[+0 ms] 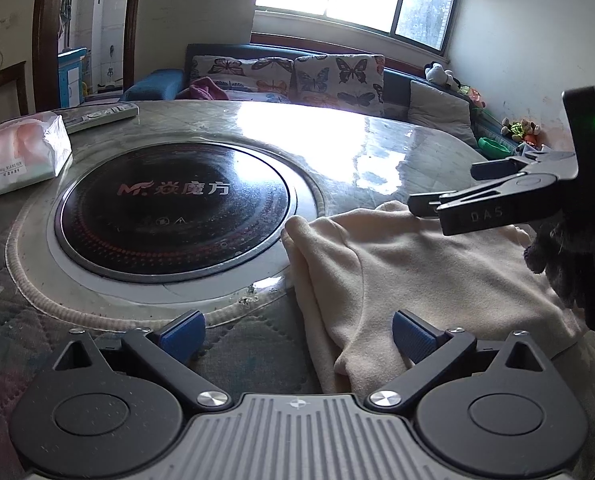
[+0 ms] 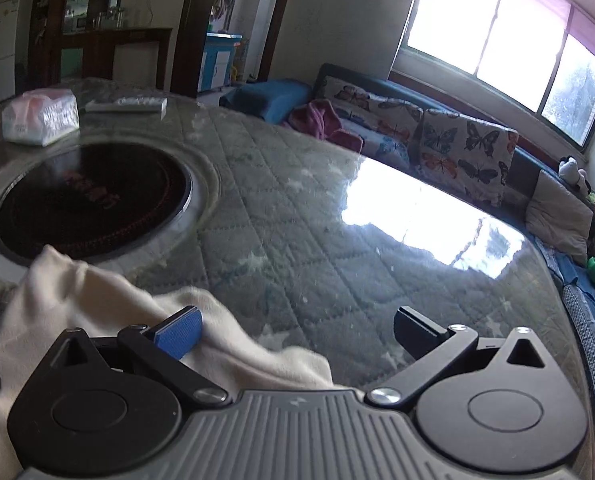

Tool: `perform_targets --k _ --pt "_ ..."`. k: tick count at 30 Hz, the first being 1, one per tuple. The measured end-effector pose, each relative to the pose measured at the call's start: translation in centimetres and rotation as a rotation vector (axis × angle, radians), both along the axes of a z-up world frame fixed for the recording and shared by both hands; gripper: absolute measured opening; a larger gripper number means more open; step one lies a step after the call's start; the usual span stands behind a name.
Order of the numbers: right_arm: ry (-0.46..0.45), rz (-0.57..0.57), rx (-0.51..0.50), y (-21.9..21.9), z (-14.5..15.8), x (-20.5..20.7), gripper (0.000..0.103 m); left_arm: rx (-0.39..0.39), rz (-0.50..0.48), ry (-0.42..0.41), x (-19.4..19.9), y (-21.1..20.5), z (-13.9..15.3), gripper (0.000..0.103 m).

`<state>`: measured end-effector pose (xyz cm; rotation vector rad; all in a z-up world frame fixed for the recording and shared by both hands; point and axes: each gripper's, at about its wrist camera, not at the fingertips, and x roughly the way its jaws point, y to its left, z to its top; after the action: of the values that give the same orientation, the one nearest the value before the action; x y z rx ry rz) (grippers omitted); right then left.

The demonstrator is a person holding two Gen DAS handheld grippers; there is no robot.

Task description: Fold clothes

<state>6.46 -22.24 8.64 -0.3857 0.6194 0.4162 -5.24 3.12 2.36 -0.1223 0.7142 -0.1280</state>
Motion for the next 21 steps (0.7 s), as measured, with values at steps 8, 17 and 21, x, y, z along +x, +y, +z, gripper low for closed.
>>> perform_targets --k 8,17,21 --pt "0.019 0.076 -0.038 2.6 -0.9 -0.2 0.103 0.001 -0.004 -0.003 -0.1 0.0 0.0 0.102" --pt "-0.013 0.105 -0.041 3.7 -0.2 -0.3 0.103 -0.017 0.000 0.001 -0.1 0.1 0.1 0.102" --pt "0.001 0.127 -0.086 5.0 -1.2 0.0 0.103 -0.029 0.018 0.009 -0.2 0.5 0.3 0.102"
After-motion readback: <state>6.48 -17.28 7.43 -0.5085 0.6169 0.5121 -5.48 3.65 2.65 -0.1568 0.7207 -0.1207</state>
